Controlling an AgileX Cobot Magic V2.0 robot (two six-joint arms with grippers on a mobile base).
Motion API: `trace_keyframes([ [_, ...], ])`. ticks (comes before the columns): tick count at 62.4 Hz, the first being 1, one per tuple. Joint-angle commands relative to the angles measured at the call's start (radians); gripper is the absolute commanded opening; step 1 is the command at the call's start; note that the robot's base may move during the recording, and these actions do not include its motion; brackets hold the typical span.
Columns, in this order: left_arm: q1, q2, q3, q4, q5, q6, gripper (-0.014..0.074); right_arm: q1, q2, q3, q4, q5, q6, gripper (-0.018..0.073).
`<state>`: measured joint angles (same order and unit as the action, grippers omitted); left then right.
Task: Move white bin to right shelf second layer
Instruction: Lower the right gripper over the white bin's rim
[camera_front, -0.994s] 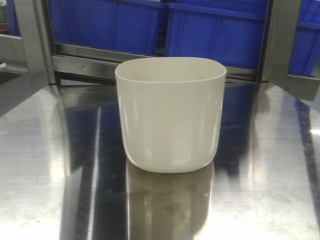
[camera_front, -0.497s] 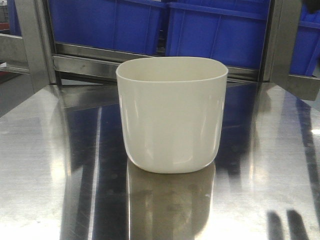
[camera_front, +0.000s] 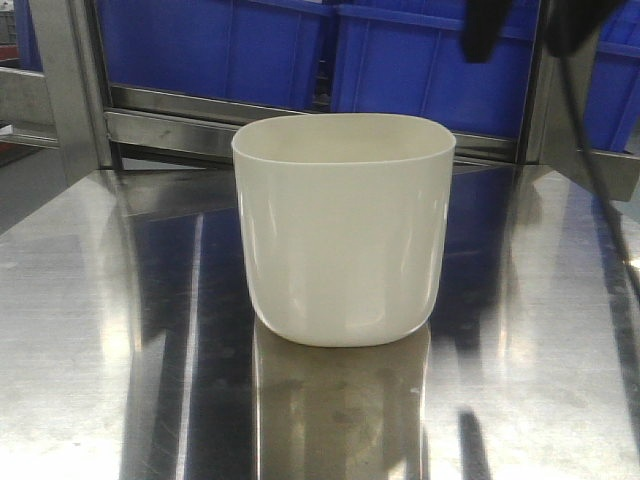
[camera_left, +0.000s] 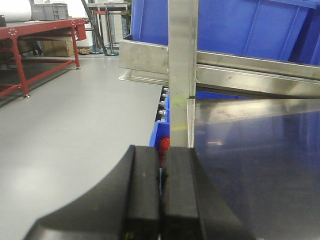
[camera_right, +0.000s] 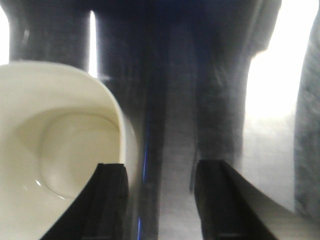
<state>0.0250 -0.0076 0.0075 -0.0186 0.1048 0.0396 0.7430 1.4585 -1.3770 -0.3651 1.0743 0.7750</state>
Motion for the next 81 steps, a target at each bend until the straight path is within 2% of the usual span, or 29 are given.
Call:
trace_keyframes([
  [1, -0.001, -0.020, 0.029, -0.008, -0.083, -0.005, 0.0085, 0.002, 0.016, -0.073, -0.015, -0.032, 0.002, 0.0412],
  [37, -0.001, -0.020, 0.029, -0.008, -0.083, -0.005, 0.0085, 0.002, 0.128, -0.075, 0.013, -0.068, 0.001, 0.0412],
  [50, -0.001, -0.020, 0.029, -0.008, -0.083, -0.005, 0.0085, -0.012, 0.137, -0.019, 0.062, -0.106, 0.001, 0.0412],
  [81, -0.001, -0.020, 0.029, -0.008, -0.083, -0.005, 0.0085, -0.040, 0.139, 0.036, 0.067, -0.164, 0.001, 0.0412],
])
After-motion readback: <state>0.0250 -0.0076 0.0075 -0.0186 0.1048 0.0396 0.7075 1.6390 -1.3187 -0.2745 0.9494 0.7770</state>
